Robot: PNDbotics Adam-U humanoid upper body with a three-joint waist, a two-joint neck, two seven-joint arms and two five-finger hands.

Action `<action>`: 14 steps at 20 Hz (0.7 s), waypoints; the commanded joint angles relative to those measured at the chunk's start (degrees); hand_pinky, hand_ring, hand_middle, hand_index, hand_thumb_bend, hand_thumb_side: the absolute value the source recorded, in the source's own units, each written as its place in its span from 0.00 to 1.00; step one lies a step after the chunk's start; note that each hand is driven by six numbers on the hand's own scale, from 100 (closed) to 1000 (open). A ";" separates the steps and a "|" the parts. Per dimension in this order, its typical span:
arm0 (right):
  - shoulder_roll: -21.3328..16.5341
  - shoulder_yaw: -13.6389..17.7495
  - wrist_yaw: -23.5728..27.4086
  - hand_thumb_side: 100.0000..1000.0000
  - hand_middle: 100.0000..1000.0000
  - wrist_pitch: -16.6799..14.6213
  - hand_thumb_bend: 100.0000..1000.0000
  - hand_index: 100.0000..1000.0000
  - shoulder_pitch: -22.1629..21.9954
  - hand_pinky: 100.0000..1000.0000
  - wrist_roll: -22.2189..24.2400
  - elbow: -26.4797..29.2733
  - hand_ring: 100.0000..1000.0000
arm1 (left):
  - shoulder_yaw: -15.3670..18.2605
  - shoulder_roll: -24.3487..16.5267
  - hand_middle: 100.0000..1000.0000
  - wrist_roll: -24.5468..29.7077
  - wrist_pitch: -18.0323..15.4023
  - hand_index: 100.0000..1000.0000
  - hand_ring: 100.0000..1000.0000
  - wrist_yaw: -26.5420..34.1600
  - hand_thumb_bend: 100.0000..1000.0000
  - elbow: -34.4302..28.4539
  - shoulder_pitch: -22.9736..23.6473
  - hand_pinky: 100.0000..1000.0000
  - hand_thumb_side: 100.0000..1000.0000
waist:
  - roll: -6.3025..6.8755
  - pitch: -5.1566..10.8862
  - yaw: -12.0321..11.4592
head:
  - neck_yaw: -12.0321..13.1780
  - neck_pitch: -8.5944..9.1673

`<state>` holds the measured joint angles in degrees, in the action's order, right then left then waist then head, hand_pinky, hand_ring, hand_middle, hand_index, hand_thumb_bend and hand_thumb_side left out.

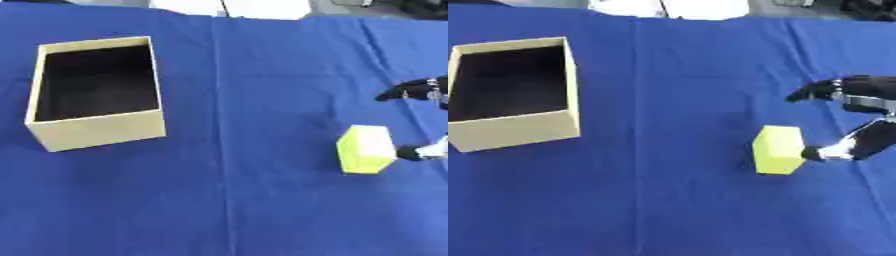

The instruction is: Pick up objects on the table and place them in the box.

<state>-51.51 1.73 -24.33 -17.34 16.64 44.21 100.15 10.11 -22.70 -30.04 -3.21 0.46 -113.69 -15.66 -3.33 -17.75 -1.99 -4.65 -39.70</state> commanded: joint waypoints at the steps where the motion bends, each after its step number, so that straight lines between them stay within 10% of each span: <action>1: -1.00 0.70 -0.20 0.69 0.93 0.51 0.38 1.00 0.40 0.96 -0.15 -0.01 1.00 | 0.19 -1.17 0.57 0.26 -0.04 0.59 0.66 -0.40 0.17 -0.90 -0.70 0.86 0.76 | 0.14 0.86 0.00 | -0.12 0.64; 11: -0.51 0.44 -0.76 0.73 0.93 0.86 0.38 1.00 0.16 0.97 -0.16 -0.40 1.00 | 0.24 -1.11 0.57 0.21 -0.03 0.59 0.66 -0.43 0.16 -0.90 -0.70 0.86 0.77 | 0.09 0.69 0.00 | -0.19 0.57; 14: -0.33 0.03 -1.59 0.92 0.92 0.99 0.42 1.00 0.25 0.97 -0.09 -0.72 1.00 | 0.21 -1.06 0.57 0.27 0.00 0.59 0.66 -0.44 0.16 -0.90 -0.70 0.86 0.76 | 0.11 0.66 -0.07 | -0.32 0.65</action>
<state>-50.66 1.34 -25.28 -16.51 16.58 44.17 99.43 10.11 -22.70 -29.96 -3.14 0.31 -113.69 -15.66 -3.33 -17.98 -2.05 -4.74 -39.69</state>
